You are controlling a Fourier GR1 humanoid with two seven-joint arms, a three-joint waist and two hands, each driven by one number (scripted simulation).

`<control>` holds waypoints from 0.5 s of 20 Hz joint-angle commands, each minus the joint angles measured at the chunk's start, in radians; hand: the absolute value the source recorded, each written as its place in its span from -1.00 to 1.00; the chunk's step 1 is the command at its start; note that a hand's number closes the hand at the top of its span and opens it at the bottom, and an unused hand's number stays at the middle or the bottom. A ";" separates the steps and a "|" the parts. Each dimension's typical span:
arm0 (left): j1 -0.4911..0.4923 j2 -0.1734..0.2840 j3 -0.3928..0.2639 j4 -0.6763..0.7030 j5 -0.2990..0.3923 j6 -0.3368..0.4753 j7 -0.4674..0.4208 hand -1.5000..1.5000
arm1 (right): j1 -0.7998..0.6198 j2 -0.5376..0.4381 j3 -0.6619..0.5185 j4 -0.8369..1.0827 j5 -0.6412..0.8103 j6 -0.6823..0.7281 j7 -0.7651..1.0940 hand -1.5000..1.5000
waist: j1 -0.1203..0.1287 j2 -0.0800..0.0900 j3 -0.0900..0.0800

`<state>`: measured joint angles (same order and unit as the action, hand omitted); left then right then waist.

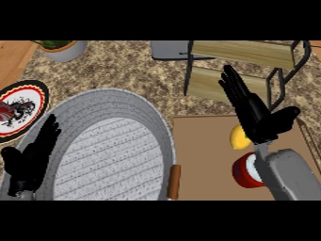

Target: Pick the lemon from the tray and place it in the tiered shelf

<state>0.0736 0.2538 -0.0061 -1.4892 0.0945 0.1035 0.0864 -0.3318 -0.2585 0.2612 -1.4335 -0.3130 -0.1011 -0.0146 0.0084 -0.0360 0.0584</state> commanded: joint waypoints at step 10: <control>-0.112 0.022 0.033 -0.188 0.026 0.094 0.021 0.00 | -0.004 -0.008 -0.306 0.115 0.022 -0.321 -0.038 -1.00 | -0.022 0.039 -0.058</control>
<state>0.0380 0.3017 0.0138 -1.7174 0.1107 0.1850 0.1093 -0.3450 -0.2977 0.0601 -1.3434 -0.2362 -0.3683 -0.0069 -0.0122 -0.0095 0.0189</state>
